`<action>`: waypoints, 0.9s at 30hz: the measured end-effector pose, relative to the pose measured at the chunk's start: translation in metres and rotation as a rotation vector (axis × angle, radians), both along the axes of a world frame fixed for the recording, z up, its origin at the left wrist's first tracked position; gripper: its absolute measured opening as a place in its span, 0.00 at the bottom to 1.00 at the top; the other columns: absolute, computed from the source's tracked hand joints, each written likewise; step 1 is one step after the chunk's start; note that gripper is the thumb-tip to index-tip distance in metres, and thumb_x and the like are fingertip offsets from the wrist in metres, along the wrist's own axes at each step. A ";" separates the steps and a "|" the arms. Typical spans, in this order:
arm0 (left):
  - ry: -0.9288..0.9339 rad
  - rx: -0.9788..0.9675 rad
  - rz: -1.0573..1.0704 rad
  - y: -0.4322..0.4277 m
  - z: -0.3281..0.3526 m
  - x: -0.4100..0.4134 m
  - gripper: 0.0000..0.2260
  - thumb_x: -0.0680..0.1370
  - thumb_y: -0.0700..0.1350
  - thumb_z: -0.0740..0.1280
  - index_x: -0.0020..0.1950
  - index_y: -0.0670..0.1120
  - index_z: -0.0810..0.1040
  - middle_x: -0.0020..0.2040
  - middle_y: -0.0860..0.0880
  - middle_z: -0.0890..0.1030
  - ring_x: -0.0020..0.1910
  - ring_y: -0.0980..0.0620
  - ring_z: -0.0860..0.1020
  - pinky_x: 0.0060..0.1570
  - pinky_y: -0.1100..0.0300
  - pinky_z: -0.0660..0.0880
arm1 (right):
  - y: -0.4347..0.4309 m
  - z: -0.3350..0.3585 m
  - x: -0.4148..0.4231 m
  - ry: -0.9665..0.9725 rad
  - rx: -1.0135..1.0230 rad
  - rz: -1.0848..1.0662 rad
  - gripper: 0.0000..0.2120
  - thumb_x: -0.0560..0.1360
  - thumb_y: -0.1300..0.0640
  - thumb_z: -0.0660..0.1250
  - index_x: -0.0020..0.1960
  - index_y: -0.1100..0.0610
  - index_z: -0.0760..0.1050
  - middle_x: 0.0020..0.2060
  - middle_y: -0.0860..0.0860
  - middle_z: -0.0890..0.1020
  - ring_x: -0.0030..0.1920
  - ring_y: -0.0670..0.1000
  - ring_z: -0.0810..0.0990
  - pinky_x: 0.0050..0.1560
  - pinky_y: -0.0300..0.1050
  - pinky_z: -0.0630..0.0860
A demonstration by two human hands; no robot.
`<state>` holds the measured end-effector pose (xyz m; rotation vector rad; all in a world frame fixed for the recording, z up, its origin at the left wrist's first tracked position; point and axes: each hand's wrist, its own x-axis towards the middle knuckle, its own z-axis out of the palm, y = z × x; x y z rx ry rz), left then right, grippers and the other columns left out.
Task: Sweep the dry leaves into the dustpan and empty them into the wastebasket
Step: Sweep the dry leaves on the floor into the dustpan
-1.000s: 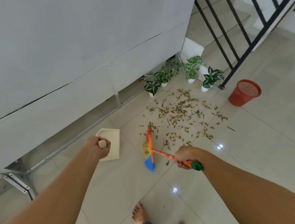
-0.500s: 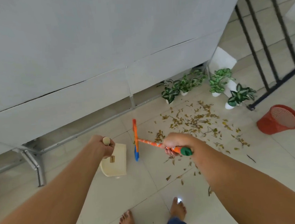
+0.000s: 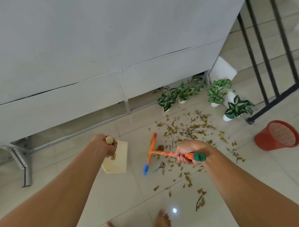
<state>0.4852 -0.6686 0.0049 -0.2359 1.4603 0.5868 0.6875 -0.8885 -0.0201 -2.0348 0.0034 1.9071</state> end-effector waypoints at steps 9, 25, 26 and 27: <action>0.010 0.016 -0.046 -0.041 0.013 0.007 0.10 0.82 0.34 0.57 0.42 0.41 0.67 0.35 0.44 0.69 0.25 0.56 0.68 0.17 0.66 0.65 | 0.009 -0.032 -0.001 0.055 0.038 0.018 0.06 0.81 0.58 0.60 0.51 0.61 0.69 0.30 0.50 0.72 0.22 0.41 0.68 0.17 0.32 0.67; 0.013 0.010 0.027 -0.043 0.004 -0.005 0.07 0.83 0.34 0.59 0.46 0.40 0.69 0.38 0.43 0.71 0.26 0.57 0.69 0.16 0.69 0.66 | 0.022 -0.039 0.017 0.046 0.106 0.005 0.08 0.81 0.58 0.60 0.57 0.63 0.70 0.31 0.51 0.72 0.23 0.42 0.68 0.17 0.33 0.66; 0.015 0.011 0.028 -0.044 0.007 -0.007 0.07 0.83 0.34 0.59 0.45 0.40 0.69 0.37 0.43 0.71 0.26 0.57 0.69 0.15 0.69 0.66 | 0.031 -0.045 0.015 0.046 0.116 -0.031 0.09 0.81 0.59 0.60 0.59 0.62 0.70 0.32 0.51 0.72 0.21 0.42 0.69 0.16 0.33 0.66; 0.017 0.016 0.024 -0.045 0.009 -0.010 0.07 0.83 0.34 0.58 0.44 0.40 0.69 0.36 0.44 0.71 0.26 0.57 0.68 0.15 0.69 0.65 | 0.039 -0.052 0.013 0.044 0.119 -0.070 0.09 0.81 0.60 0.59 0.60 0.62 0.70 0.32 0.51 0.72 0.21 0.42 0.69 0.16 0.33 0.66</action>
